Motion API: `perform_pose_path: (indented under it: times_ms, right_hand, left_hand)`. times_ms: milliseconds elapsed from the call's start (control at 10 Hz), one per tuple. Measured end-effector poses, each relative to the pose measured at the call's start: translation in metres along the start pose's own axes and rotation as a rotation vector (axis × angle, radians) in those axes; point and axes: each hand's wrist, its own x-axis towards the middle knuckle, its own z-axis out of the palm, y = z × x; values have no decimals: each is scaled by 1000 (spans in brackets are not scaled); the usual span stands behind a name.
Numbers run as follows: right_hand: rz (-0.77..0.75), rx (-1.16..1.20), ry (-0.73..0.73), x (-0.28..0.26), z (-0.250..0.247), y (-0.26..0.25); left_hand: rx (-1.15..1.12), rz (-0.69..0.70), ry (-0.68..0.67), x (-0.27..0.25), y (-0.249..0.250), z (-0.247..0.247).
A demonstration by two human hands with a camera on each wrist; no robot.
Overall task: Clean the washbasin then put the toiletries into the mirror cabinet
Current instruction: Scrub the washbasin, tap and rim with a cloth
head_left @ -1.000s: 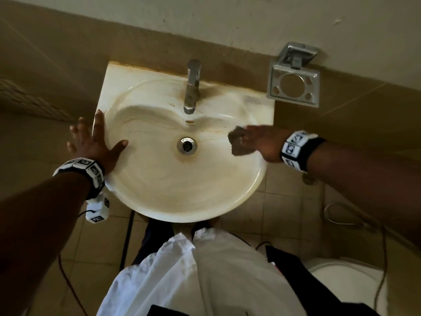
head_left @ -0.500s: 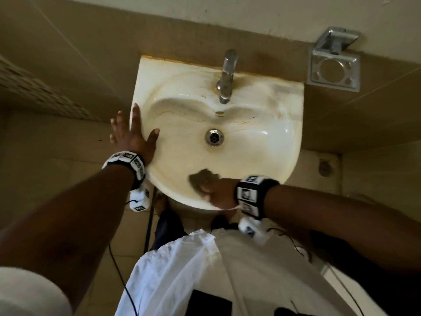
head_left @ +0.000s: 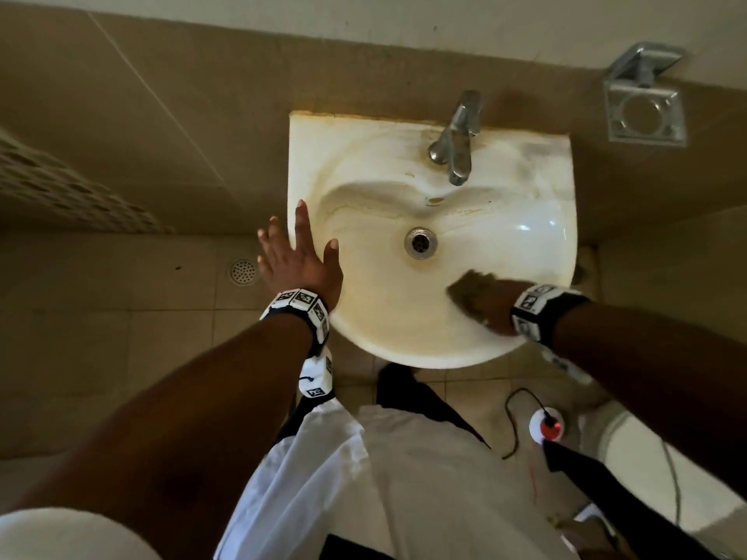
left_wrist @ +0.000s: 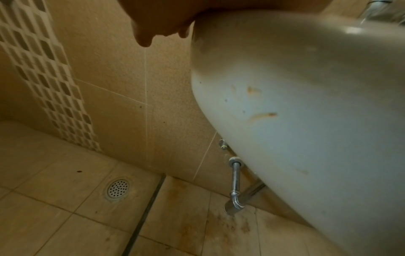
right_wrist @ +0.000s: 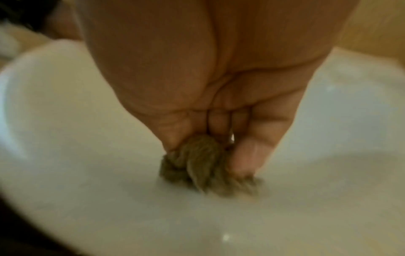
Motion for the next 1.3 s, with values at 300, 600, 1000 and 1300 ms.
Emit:
perform_pose_path:
  times_ms: [300, 600, 1000, 1300]
  right_hand:
    - [123, 342, -94, 77, -22, -37]
    - [406, 862, 476, 145, -78, -103]
    - [424, 1276, 562, 159, -72, -100]
    - [509, 1469, 652, 172, -68, -97]
  left_hand:
    - [-2, 10, 1, 0, 0, 0]
    - [7, 8, 33, 1, -2, 3]
    - [-17, 5, 4, 0, 0, -1]
    - [-37, 18, -33, 0, -1, -2]
